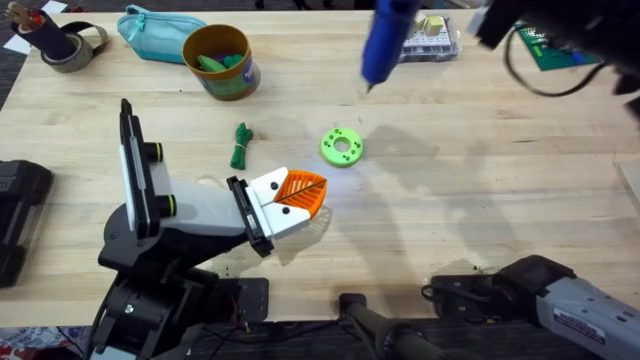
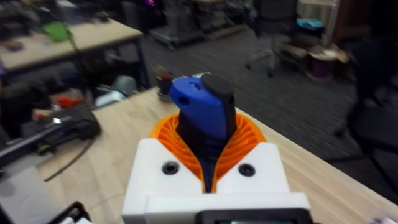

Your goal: Pick up the gripper from the table and insert it into the empty holder that is missing its gripper. Then pick up a screw, insert it into the mounting hole, and use the screwdriver to tighten it. Finally, clean up the table by picking up the vegetable and placing it into the bucket.

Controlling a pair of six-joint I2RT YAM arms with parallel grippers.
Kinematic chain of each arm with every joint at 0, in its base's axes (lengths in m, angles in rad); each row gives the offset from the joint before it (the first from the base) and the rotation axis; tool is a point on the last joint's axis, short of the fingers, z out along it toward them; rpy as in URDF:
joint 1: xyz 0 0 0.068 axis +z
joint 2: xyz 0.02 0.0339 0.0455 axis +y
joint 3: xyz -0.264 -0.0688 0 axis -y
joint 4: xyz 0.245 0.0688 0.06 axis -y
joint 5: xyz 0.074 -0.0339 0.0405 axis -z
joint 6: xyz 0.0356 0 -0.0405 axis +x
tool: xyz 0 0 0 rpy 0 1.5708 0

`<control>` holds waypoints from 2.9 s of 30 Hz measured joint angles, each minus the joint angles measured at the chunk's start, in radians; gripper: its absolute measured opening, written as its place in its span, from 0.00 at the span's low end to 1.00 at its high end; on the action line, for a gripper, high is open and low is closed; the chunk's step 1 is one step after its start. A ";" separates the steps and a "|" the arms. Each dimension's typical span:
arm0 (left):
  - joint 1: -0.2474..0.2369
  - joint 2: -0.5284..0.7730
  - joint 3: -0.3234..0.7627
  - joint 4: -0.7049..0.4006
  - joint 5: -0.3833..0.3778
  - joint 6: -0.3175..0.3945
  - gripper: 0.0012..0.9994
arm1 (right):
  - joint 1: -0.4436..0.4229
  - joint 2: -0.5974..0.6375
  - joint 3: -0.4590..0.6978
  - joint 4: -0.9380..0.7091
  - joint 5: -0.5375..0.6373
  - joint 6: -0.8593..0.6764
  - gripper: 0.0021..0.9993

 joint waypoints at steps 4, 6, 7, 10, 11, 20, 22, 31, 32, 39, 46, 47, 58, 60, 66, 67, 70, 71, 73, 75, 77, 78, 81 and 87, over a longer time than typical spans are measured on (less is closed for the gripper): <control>0.000 0.000 0.000 0.000 0.000 -0.001 0.02 | 0.023 0.005 -0.029 0.014 -0.016 0.008 0.04; 0.000 0.000 0.000 0.000 0.000 -0.001 0.02 | 0.024 0.016 -0.030 0.027 -0.009 0.010 0.04; 0.000 0.000 0.000 0.000 0.000 -0.001 0.02 | 0.026 0.019 -0.030 0.034 -0.009 0.012 0.04; 0.000 0.000 0.000 0.000 0.000 -0.001 0.02 | 0.028 0.022 -0.028 0.049 -0.026 0.013 0.04; 0.000 0.000 0.000 0.000 0.000 -0.001 0.02 | 0.027 0.024 -0.022 0.054 -0.039 0.013 0.04; 0.000 0.000 0.000 0.000 0.000 -0.001 0.02 | -0.026 0.178 0.235 0.105 -0.323 0.041 0.04; 0.000 0.000 0.000 0.000 0.000 -0.001 0.02 | -0.034 0.228 0.305 0.113 -0.394 0.058 0.04; 0.000 0.000 0.000 0.000 0.000 -0.002 0.02 | -0.025 0.434 0.497 0.406 -0.698 0.239 0.04; 0.000 0.000 0.000 0.000 0.000 -0.002 0.02 | -0.018 0.447 0.504 0.439 -0.718 0.267 0.04; 0.000 0.000 0.000 0.000 0.000 -0.003 0.02 | 0.087 0.478 0.511 0.612 -0.801 0.430 0.04; 0.000 0.000 0.000 0.000 0.000 -0.003 0.02 | 0.170 0.478 0.511 0.623 -0.833 0.497 0.04; 0.000 0.000 0.000 0.000 0.000 -0.003 0.02 | 0.175 0.478 0.511 0.624 -0.833 0.501 0.04; 0.000 0.000 0.000 -0.001 0.000 -0.003 0.02 | 0.216 0.478 0.511 0.623 -0.878 0.480 0.04; 0.000 0.000 0.000 -0.001 0.000 -0.003 0.02 | 0.222 0.478 0.511 0.624 -0.881 0.471 0.04; 0.000 0.000 0.000 -0.001 0.000 -0.003 0.02 | 0.229 0.478 0.511 0.624 -0.886 0.448 0.04; 0.000 0.000 0.000 -0.001 0.000 -0.003 0.02 | 0.229 0.478 0.511 0.624 -0.886 0.446 0.04; 0.000 0.000 0.000 -0.001 0.000 -0.003 0.02 | 0.229 0.478 0.511 0.629 -0.886 0.442 0.04; 0.000 0.000 0.000 -0.001 0.000 -0.003 0.02 | 0.231 0.478 0.509 0.641 -0.885 0.442 0.04; 0.000 0.000 0.000 -0.001 0.000 -0.003 0.02 | 0.238 0.478 0.499 0.667 -0.885 0.439 0.04; 0.000 0.000 0.000 -0.001 0.000 -0.003 0.02 | 0.247 0.478 0.483 0.679 -0.884 0.438 0.04; 0.000 0.000 0.000 -0.001 0.000 -0.003 0.02 | 0.253 0.478 0.462 0.693 -0.883 0.437 0.04; 0.000 0.000 0.000 -0.001 0.000 -0.003 0.02 | 0.258 0.478 0.449 0.708 -0.883 0.437 0.04; 0.000 0.000 0.000 -0.001 0.000 -0.003 0.02 | 0.269 0.478 0.406 0.760 -0.877 0.434 0.04; 0.000 0.000 0.000 -0.001 0.000 -0.003 0.02 | 0.298 0.478 0.299 0.898 -0.850 0.451 0.04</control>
